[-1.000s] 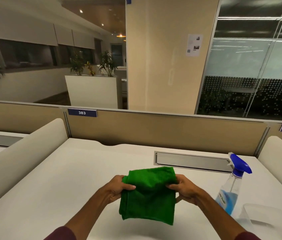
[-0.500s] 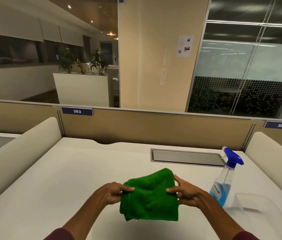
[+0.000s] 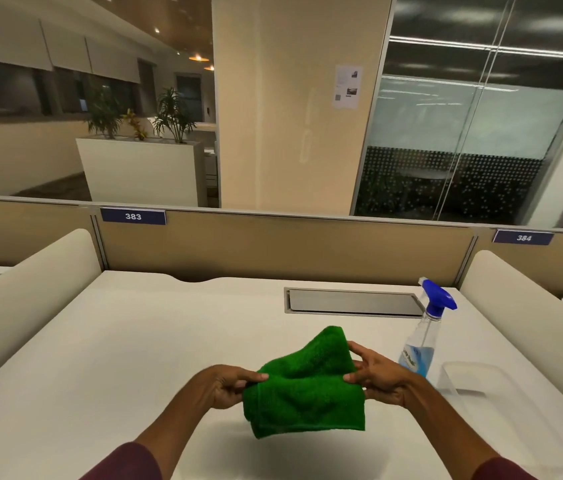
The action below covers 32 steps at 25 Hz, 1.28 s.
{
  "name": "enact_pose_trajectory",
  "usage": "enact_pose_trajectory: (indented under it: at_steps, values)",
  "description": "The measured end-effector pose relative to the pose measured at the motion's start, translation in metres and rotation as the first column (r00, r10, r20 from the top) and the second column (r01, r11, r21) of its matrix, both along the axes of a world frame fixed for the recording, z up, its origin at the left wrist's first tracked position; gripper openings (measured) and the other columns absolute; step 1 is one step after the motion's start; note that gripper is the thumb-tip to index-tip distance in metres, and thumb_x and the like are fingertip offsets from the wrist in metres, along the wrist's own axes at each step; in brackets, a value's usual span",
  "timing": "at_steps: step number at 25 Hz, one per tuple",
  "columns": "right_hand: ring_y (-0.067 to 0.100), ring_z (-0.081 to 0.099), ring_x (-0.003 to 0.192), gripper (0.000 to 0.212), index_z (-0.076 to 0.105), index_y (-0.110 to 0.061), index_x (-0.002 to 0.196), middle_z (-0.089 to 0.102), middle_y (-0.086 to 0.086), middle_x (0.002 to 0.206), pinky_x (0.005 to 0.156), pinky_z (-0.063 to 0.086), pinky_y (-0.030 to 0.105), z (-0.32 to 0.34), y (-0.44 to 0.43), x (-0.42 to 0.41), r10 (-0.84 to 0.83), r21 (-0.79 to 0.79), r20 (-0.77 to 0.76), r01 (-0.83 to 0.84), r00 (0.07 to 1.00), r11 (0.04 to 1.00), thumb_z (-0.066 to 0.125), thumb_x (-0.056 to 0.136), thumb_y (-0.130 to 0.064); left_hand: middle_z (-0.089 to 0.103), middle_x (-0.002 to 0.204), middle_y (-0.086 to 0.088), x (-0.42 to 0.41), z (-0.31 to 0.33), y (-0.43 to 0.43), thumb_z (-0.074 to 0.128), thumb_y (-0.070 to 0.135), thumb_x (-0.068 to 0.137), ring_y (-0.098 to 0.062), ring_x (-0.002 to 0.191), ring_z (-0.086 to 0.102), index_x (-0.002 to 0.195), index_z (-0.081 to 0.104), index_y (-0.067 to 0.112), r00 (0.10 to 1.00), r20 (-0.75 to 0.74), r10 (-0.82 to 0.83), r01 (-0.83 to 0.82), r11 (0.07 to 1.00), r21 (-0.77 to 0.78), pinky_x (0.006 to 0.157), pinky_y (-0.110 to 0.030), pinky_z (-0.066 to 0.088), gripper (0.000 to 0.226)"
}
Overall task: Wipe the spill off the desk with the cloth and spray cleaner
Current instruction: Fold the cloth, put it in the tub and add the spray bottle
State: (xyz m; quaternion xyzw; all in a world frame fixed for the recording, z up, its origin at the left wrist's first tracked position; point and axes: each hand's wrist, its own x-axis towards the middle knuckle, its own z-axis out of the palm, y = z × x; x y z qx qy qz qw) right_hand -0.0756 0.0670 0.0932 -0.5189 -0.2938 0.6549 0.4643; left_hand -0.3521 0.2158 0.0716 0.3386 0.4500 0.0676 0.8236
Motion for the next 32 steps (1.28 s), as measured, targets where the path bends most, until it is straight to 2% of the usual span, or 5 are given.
enact_pose_trajectory:
  at_steps: [3, 11, 15, 19, 32]
  values:
    - [0.045, 0.062, 0.110, 0.060, 0.052, -0.026, 0.121, 0.067, 0.020, 0.120, 0.073, 0.060, 0.052, 0.002, -0.005, 0.015, -0.003, -0.003, 0.007, 0.003, 1.000, 1.000, 0.049, 0.084, 0.022, 0.073, 0.076, -0.026, 0.009, 0.000, -0.005, 0.063, -0.013, 0.082, -0.033, 0.071, 0.074, 0.078, 0.072, -0.016, 1.000, 0.025, -0.017, 0.018, 0.999, -0.047, 0.058, -0.037, 0.062, 0.010]
    - [0.045, 0.065, 0.104, 0.059, 0.049, -0.027, 0.123, 0.069, 0.021, 0.114, 0.071, 0.060, 0.051, 0.013, -0.011, 0.075, 0.018, -0.069, 0.055, -0.014, 0.998, 0.998, 0.049, 0.087, 0.020, 0.063, 0.113, -0.022, 0.060, 0.009, -0.026, 0.065, -0.011, 0.083, -0.035, 0.099, 0.063, 0.116, 0.059, 0.010, 0.993, 0.019, -0.120, 0.112, 0.964, 0.243, 0.077, -0.049, 0.057, 0.039]
    - [0.035, 0.071, 0.095, 0.052, 0.060, -0.025, 0.113, 0.072, 0.015, 0.109, 0.065, 0.062, 0.038, 0.036, -0.005, 0.096, -0.014, 0.093, 0.092, 0.005, 0.996, 0.996, 0.046, 0.088, 0.019, 0.069, 0.105, -0.021, 0.083, 0.031, -0.030, 0.071, -0.010, 0.077, -0.033, 0.096, 0.068, 0.105, 0.059, 0.005, 0.992, 0.127, -0.004, -0.083, 0.737, 0.671, 0.071, -0.040, 0.059, 0.034]
    - [0.025, 0.067, 0.102, 0.047, 0.070, -0.005, 0.075, 0.072, 0.008, 0.106, 0.074, 0.061, 0.032, 0.063, 0.006, 0.101, -0.064, 0.368, 0.211, -0.018, 0.975, 0.930, 0.034, 0.089, 0.023, 0.074, 0.095, -0.011, 0.093, 0.054, -0.028, 0.059, -0.021, 0.079, -0.025, 0.090, 0.070, 0.082, 0.066, 0.000, 0.915, 0.382, 0.129, -0.391, 0.517, 0.761, 0.069, -0.033, 0.059, 0.022]
    - [0.021, 0.068, 0.093, 0.029, 0.075, -0.017, 0.084, 0.071, 0.007, 0.095, 0.074, 0.059, 0.033, 0.053, 0.014, 0.133, 0.006, 0.375, 0.461, -0.201, 0.887, 0.905, 0.051, 0.094, -0.004, 0.075, 0.095, -0.016, 0.099, 0.072, -0.044, 0.071, -0.008, 0.079, -0.027, 0.094, 0.071, 0.090, 0.070, -0.003, 0.951, 0.268, 0.156, -0.302, 0.268, 0.915, 0.082, -0.030, 0.057, 0.012]
